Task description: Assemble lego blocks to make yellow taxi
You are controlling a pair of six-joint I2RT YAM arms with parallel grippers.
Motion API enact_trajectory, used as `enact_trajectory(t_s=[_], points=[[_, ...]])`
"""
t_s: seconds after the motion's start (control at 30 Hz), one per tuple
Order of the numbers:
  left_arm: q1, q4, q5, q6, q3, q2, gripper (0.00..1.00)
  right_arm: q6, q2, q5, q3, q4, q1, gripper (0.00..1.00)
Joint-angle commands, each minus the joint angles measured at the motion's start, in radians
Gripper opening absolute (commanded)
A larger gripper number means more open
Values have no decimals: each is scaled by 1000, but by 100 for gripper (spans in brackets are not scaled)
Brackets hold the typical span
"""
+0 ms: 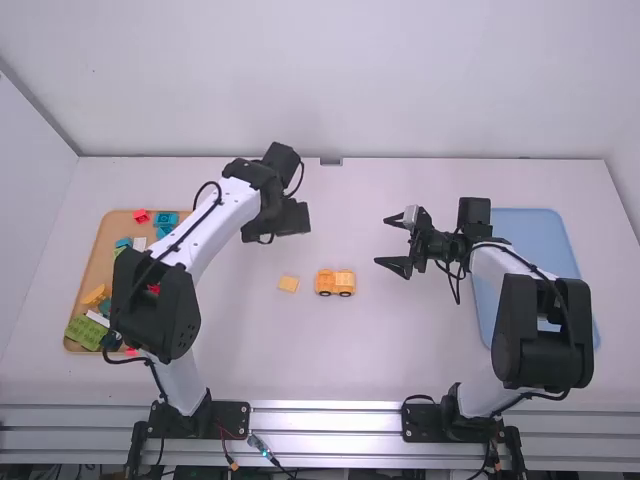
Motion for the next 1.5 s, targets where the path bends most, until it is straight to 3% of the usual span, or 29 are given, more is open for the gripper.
enact_trajectory(t_s=[0.0, 0.2, 0.3, 0.43, 0.57, 0.83, 1.07, 1.13, 1.2, 1.3, 1.47], points=[[0, 19, -21, 266, -5, -8, 99, 2, -21, -7, -11, -1, -1, 99], [-1, 71, 18, 286, -42, -7, 99, 0, -21, 2, -11, -1, -1, 99], [-1, 101, -87, 285, -55, -7, 99, 3, -21, 22, -11, -2, 2, 99], [8, 158, -389, 285, -76, -7, 99, 2, -21, 20, -11, -8, 0, 99], [1, 280, -482, 381, -111, -7, 99, 3, -21, 20, -11, -5, -1, 99], [-2, 280, -516, 512, -148, -7, 99, 2, -21, 23, -11, -4, -1, 99], [23, 336, -187, 864, -193, -7, 99, 3, -21, 29, -11, -1, 13, 99], [56, 355, 58, 1079, -222, -8, 99, 3, -21, 35, -11, -2, 13, 99], [80, 349, 195, 1212, -241, -8, 99, 3, -21, 34, -11, -1, 17, 99], [158, 352, 522, 1607, -333, -7, 99, 2, -21, 35, -11, 0, 30, 99], [266, 472, 861, 1850, -492, -7, 99, 3, -21, 34, -11, 18, 33, 99]])
